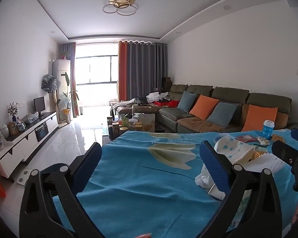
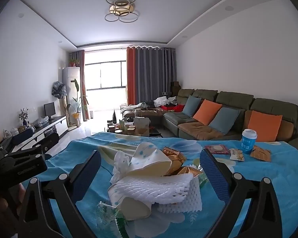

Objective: Collect trash

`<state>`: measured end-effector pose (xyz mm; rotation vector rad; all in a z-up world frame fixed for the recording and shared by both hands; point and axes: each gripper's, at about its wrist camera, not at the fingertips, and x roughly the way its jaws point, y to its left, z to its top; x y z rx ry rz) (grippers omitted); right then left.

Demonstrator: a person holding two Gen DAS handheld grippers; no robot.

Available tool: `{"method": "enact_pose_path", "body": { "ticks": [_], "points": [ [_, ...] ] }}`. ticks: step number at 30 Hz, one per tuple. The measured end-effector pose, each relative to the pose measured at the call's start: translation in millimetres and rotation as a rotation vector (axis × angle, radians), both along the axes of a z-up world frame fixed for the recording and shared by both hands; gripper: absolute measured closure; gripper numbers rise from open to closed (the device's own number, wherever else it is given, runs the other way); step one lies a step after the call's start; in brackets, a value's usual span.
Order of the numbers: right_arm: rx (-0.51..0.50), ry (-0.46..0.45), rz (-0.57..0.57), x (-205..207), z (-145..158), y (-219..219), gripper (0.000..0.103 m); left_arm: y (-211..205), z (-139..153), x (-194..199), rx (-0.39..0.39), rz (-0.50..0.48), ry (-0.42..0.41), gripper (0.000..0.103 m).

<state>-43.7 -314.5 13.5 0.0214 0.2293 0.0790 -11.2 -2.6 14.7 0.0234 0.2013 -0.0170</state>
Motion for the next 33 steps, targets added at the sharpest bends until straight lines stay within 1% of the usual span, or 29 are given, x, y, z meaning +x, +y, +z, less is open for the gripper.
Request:
{"method": "enact_pose_path", "body": {
  "ticks": [5,6,12,29,30,33],
  "points": [
    [0.006,0.001,-0.001,0.1,-1.1,-0.7,0.007,-3.2,2.7,0.0,-0.002,0.0,-0.004,0.006],
    [0.006,0.0,-0.001,0.1,-1.1,-1.0,0.007,3.2,-4.4,-0.7,-0.003,0.0,-0.005,0.006],
    [0.008,0.001,0.0,0.3,-1.0,-1.7,0.007,4.4,-2.7,-1.1,-0.002,-0.001,-0.01,0.006],
    [0.01,-0.014,-0.014,4.4,-2.7,-3.1,0.007,-5.8,-11.6,8.3,-0.004,-0.009,-0.041,0.006],
    [0.011,-0.014,-0.013,4.3,-2.7,-3.2,0.007,-1.3,-12.0,-1.1,-0.007,-0.011,-0.047,0.006],
    [0.012,-0.012,-0.015,6.0,-3.4,-4.7,0.007,-1.7,-13.1,0.3,-0.007,-0.012,-0.048,0.006]
  ]
}}
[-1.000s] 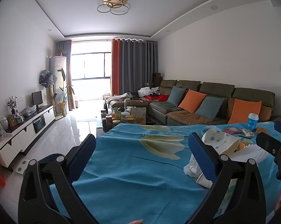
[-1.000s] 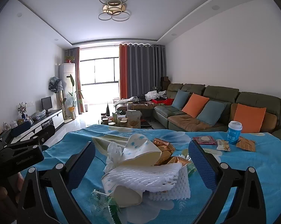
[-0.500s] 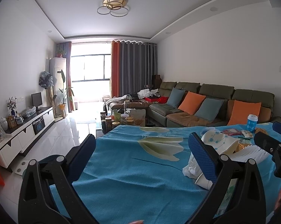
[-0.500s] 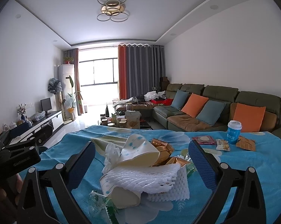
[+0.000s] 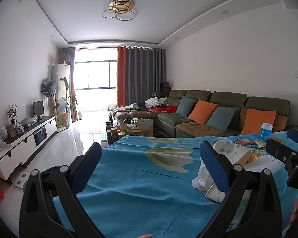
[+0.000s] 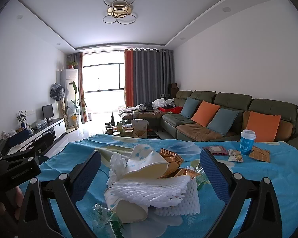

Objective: Collect trash

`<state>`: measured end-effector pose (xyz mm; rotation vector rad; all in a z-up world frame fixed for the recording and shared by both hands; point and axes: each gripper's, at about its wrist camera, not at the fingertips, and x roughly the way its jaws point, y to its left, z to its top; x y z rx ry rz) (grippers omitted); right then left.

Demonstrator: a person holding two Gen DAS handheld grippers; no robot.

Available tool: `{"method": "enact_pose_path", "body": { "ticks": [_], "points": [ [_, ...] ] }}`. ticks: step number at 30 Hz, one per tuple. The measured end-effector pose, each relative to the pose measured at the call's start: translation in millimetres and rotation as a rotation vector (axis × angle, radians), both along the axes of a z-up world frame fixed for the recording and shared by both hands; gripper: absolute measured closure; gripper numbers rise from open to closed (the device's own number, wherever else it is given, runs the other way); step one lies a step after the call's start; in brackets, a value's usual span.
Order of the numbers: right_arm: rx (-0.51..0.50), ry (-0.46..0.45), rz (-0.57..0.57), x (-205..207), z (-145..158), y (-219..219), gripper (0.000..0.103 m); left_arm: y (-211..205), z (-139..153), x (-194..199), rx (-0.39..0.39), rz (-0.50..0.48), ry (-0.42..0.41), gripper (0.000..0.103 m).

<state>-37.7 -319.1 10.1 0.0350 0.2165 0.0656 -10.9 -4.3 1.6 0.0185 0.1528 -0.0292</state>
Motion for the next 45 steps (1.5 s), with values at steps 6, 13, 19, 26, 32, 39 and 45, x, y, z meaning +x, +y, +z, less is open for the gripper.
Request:
{"method": "enact_pose_path", "body": {
  "ticks": [6,13,19,26,32,39,45],
  "points": [
    [-0.003,0.003,0.0,0.1,-0.2,0.6,0.007,-0.4,-1.0,-1.3,-0.002,0.002,0.0,0.006],
    [0.0,0.007,-0.002,0.6,-1.8,1.0,0.007,-0.5,-0.6,-1.9,-0.002,0.002,0.0,0.006],
    [0.004,0.011,-0.007,2.0,-5.2,-1.0,0.007,-0.1,-0.6,-1.3,-0.002,0.002,0.003,0.006],
    [0.006,0.015,-0.009,2.6,-6.2,-1.8,0.007,-0.4,-1.5,-1.3,-0.003,0.003,0.003,0.006],
    [0.007,0.013,-0.01,2.8,-6.8,-2.0,0.007,-0.5,-3.3,-0.7,-0.006,0.003,0.01,0.006],
    [0.008,0.018,-0.011,4.1,-8.1,-2.7,0.007,1.1,-3.7,-0.5,-0.012,0.004,0.02,0.006],
    [0.013,0.031,-0.018,5.2,-10.8,-5.8,0.007,2.6,-2.6,-0.3,-0.013,0.001,0.028,0.006]
  ]
}}
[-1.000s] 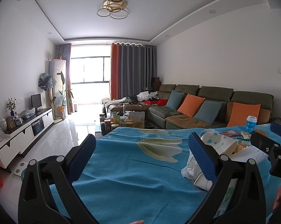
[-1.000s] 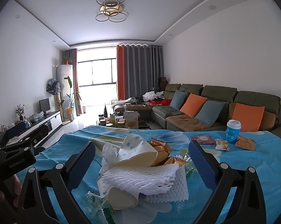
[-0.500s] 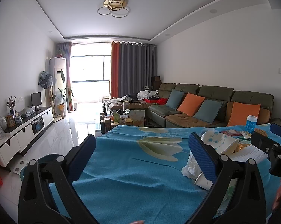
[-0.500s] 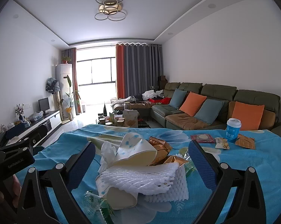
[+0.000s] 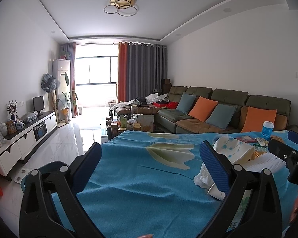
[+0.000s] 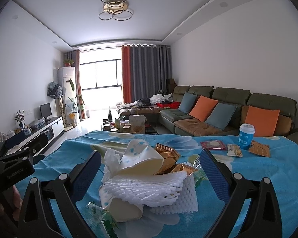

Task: Collect trash
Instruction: 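Close the left gripper on the clear plastic wrapper and white foam net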

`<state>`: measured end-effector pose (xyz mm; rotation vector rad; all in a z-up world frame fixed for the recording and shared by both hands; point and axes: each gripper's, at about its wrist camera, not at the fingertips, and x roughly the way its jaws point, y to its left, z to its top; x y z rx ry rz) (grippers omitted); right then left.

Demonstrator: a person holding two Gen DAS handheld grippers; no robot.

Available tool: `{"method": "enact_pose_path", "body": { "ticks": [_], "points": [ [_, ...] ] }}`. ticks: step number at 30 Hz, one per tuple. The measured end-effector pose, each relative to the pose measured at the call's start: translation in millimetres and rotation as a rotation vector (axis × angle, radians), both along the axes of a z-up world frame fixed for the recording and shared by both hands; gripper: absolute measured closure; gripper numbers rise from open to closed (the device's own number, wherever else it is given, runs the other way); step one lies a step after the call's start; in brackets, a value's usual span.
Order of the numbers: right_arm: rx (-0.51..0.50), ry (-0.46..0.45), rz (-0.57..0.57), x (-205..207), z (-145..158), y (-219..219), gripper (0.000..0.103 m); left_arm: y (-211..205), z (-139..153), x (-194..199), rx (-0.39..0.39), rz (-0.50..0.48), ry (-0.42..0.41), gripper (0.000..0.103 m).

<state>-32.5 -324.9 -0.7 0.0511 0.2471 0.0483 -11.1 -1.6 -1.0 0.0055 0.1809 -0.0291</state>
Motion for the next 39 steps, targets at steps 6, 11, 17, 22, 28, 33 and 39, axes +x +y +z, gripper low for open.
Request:
{"method": "enact_pose_path", "body": {
  "ticks": [6,11,17,22,28,33,39],
  "points": [
    [0.024,0.055,0.006,3.6,-2.9,-9.4,0.007,1.7,-2.4,0.4,0.005,-0.065,0.033,0.006],
    [0.077,0.137,0.029,9.5,-11.5,-23.0,0.007,-3.5,-11.8,-1.0,0.022,-0.194,0.1,0.006],
    [0.139,0.202,0.078,14.2,-20.8,-32.3,0.01,-20.6,-33.9,0.2,0.028,-0.414,0.24,0.006],
    [0.185,0.231,0.12,17.3,-22.4,-35.9,0.035,-39.1,-51.6,4.6,0.021,-0.52,0.332,0.006],
    [0.224,0.249,0.144,18.5,-24.0,-40.1,0.064,-54.4,-64.1,15.3,0.032,-0.57,0.414,0.016],
    [0.252,0.251,0.165,19.8,-22.5,-42.6,0.083,-57.1,-67.3,15.2,0.043,-0.59,0.442,0.044],
    [0.279,0.254,0.191,21.4,-19.8,-42.8,0.096,-55.1,-67.2,10.2,0.019,-0.646,0.463,0.074]
  ]
}}
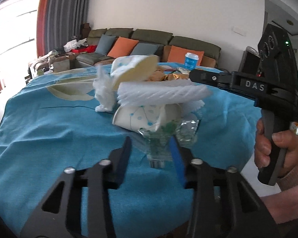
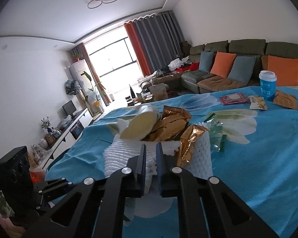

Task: Collect trash
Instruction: 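Close the left gripper on the clear plastic wrapper and white foam net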

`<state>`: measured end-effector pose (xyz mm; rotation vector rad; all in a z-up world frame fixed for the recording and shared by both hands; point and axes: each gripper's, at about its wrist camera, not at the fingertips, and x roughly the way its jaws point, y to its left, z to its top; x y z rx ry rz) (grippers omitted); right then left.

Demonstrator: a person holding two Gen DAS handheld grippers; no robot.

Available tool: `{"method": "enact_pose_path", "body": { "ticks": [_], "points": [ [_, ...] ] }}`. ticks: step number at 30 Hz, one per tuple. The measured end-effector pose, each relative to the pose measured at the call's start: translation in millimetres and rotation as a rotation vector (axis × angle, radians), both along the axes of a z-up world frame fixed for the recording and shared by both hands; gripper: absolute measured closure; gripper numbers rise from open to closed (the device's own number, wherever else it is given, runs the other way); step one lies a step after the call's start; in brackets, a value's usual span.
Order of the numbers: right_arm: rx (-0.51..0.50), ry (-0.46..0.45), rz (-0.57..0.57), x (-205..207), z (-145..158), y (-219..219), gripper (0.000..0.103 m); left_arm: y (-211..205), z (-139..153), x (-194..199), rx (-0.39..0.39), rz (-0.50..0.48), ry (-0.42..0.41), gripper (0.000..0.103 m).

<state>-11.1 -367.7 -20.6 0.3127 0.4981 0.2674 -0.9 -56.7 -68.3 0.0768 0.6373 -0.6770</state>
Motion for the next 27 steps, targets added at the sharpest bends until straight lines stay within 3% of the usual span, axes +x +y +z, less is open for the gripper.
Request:
{"method": "enact_pose_path", "body": {
  "ticks": [6,8,9,10,13,14,17,18,25,27],
  "points": [
    [0.002,-0.006,-0.001,-2.6,4.9,0.4,0.093,3.2,3.2,-1.2,-0.016,-0.017,0.014,0.092],
    [0.009,0.002,-0.009,-3.3,4.9,-1.4,0.071,6.4,3.8,-0.7,-0.021,-0.015,0.019,0.1],
    [0.005,0.003,-0.018,-4.0,4.7,-2.1,0.053,7.2,3.5,0.0,-0.018,-0.014,0.02,0.102],
    [0.001,0.005,-0.025,-4.8,4.6,-2.1,0.045,7.9,3.2,0.1,-0.017,-0.013,0.022,0.102],
    [0.003,0.022,-0.007,-4.1,2.5,-0.9,0.044,11.1,1.1,1.3,-0.024,-0.011,0.04,0.102],
    [-0.002,0.028,-0.002,-3.2,1.5,0.5,0.044,12.9,1.1,1.3,-0.03,-0.005,0.039,0.097],
    [-0.007,0.041,0.024,-2.0,-1.7,4.0,0.044,14.4,4.2,-0.1,-0.048,-0.006,0.029,0.06],
    [-0.004,0.046,0.034,-1.7,-2.5,5.0,0.044,14.8,6.2,-0.2,-0.057,-0.013,0.022,0.056],
    [0.056,0.09,0.073,2.2,-11.3,8.6,0.044,2.9,-1.7,14.5,-0.073,-0.072,0.088,0.052],
    [0.077,0.107,0.086,4.1,-13.9,8.1,0.044,-0.7,-5.8,17.4,-0.077,-0.094,0.114,0.06]
  ]
}}
